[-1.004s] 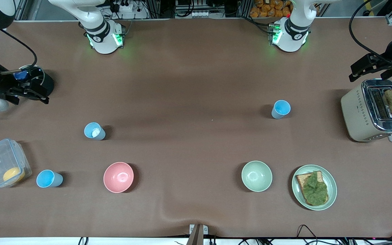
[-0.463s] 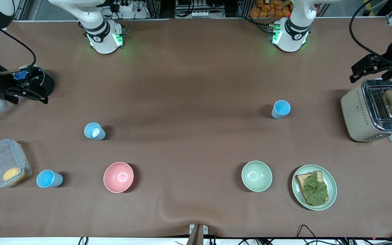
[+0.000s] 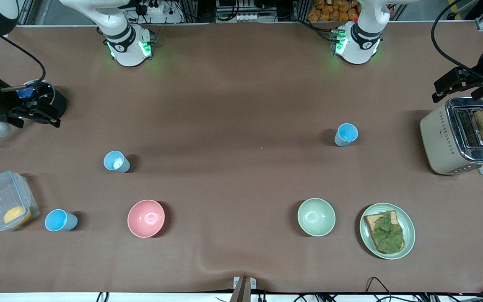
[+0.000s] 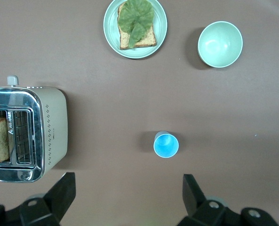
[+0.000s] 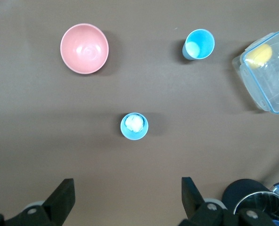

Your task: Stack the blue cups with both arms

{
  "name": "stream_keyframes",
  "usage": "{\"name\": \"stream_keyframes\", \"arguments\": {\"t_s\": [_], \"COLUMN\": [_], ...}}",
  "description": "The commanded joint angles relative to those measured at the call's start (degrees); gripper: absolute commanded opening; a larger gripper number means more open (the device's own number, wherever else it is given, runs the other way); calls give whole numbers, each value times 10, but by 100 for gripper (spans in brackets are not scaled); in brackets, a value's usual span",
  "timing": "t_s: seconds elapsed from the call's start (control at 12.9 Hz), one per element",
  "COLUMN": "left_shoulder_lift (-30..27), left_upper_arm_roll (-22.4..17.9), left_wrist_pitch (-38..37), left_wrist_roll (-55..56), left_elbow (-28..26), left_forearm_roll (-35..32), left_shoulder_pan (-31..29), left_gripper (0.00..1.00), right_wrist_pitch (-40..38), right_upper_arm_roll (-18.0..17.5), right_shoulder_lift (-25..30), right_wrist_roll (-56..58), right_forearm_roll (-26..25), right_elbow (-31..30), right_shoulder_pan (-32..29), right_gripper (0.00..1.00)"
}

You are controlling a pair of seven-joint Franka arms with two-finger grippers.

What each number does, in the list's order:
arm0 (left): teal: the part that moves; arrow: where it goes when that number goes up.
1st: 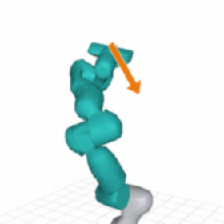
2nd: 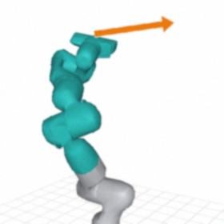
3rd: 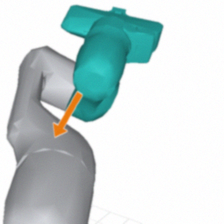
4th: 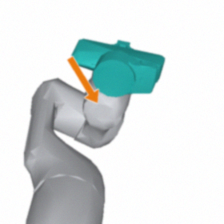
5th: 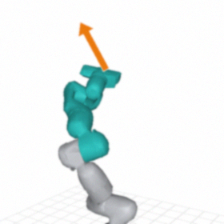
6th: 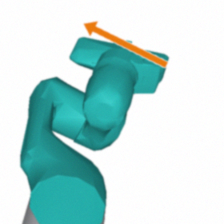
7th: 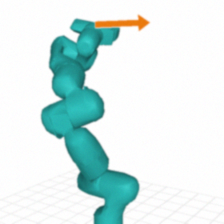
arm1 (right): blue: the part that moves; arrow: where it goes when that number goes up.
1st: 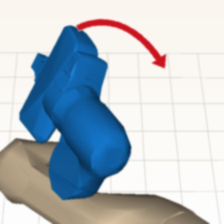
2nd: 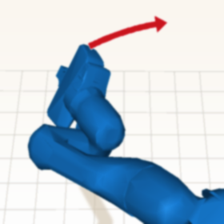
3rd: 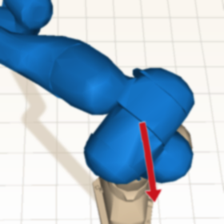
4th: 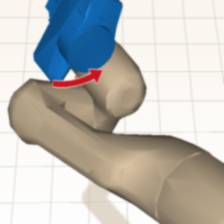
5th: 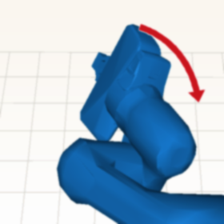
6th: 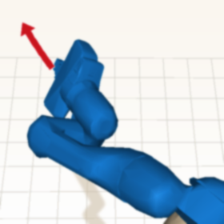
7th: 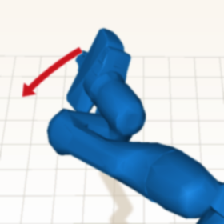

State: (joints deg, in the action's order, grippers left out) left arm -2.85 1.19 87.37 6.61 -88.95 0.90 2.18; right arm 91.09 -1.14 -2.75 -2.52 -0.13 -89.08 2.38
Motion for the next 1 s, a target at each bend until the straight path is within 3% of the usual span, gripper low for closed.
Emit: {"name": "stream_keyframes", "arguments": {"t_s": [0.0, 0.93], "left_shoulder_lift": [-1, 0], "left_upper_arm_roll": [0, 2], "left_wrist_pitch": [2, 3], "left_wrist_roll": [-2, -12], "left_elbow": [5, 4], "left_forearm_roll": [-12, -11], "left_shoulder_pan": [-3, 5], "left_gripper": [100, 100], "right_wrist_pitch": [-14, -12], "right_upper_arm_roll": [-2, -1], "right_shoulder_lift": [6, 6], "right_wrist_roll": [-15, -10], "right_forearm_roll": [-7, -7], "right_elbow": [2, 3], "right_shoulder_pan": [7, 6], "right_gripper": [100, 100]}}
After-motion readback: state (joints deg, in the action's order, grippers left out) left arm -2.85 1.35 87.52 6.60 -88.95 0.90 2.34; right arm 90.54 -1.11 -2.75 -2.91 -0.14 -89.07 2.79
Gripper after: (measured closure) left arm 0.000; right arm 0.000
